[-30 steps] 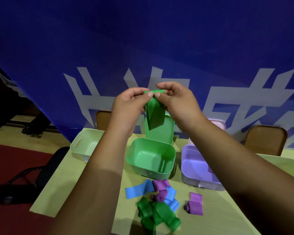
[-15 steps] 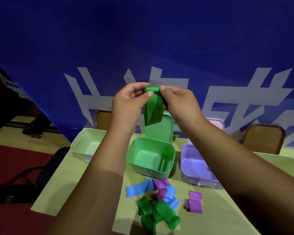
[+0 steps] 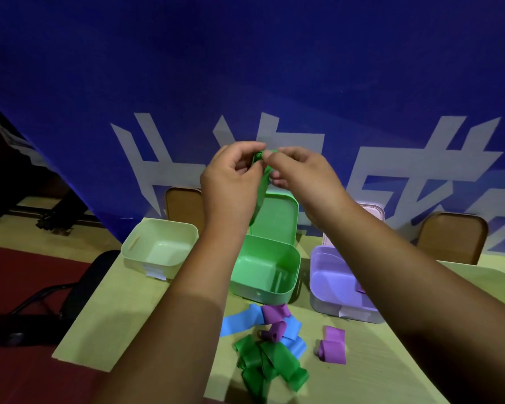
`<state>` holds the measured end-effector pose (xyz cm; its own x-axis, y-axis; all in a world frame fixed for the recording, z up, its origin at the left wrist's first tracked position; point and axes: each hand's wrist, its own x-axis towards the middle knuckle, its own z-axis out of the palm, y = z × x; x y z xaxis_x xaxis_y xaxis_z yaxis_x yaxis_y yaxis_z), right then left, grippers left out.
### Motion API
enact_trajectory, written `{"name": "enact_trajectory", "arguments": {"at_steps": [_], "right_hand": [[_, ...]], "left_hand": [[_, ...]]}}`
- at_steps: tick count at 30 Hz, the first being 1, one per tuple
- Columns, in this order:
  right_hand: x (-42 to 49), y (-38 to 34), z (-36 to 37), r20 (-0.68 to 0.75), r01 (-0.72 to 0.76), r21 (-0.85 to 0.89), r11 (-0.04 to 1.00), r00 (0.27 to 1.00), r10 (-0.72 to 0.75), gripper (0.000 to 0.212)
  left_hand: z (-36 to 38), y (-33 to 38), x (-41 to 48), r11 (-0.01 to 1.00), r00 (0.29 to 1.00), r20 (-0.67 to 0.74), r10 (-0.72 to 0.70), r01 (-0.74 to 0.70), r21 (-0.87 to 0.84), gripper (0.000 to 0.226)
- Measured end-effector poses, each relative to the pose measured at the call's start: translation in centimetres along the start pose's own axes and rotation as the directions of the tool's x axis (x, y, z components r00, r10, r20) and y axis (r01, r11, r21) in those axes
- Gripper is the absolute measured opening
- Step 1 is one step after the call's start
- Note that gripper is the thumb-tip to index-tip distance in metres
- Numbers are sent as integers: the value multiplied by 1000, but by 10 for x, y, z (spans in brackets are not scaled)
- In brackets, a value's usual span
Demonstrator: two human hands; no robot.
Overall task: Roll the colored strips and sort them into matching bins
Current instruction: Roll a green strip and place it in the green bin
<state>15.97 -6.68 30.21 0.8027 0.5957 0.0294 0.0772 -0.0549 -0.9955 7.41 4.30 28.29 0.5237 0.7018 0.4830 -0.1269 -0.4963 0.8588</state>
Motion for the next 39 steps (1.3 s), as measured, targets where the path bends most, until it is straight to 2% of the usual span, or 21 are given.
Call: {"name": "enact_trajectory", "arguments": {"at_steps": [4, 7, 12, 16, 23, 26, 32, 39], "right_hand": [[3, 2, 0, -26, 25, -29, 999, 999, -26, 31], [3, 3, 0, -52, 23, -44, 999, 998, -25, 48], [2, 3, 3, -57, 52, -95, 994, 997, -58, 60], [3, -1, 3, -66, 63, -173, 983, 995, -75, 57], [6, 0, 2, -75, 58, -124, 991, 995, -67, 50], [8, 1, 3, -72, 72, -102, 992, 994, -79, 50], [14, 3, 1, -102, 78, -104, 992, 991, -89, 63], [20, 7, -1, -113, 45, -121, 992, 992, -59, 52]], "left_hand": [[-2, 0, -1, 1000, 1000, 23, 20, -20, 12, 24], [-2, 1, -3, 1000, 999, 32, 24, -24, 4, 25], [1, 0, -3, 998, 999, 19, 51, -51, 39, 23], [0, -2, -3, 995, 998, 23, 67, -68, 71, 22], [2, -6, -2, 995, 994, 106, -3, -7, 100, 36], [1, -7, -3, 993, 997, 77, -30, 21, 114, 30], [-2, -6, 2, 986, 1000, 25, 2, -6, 165, 28], [-6, 2, -3, 951, 998, 30, 50, -57, 305, 27]]}}
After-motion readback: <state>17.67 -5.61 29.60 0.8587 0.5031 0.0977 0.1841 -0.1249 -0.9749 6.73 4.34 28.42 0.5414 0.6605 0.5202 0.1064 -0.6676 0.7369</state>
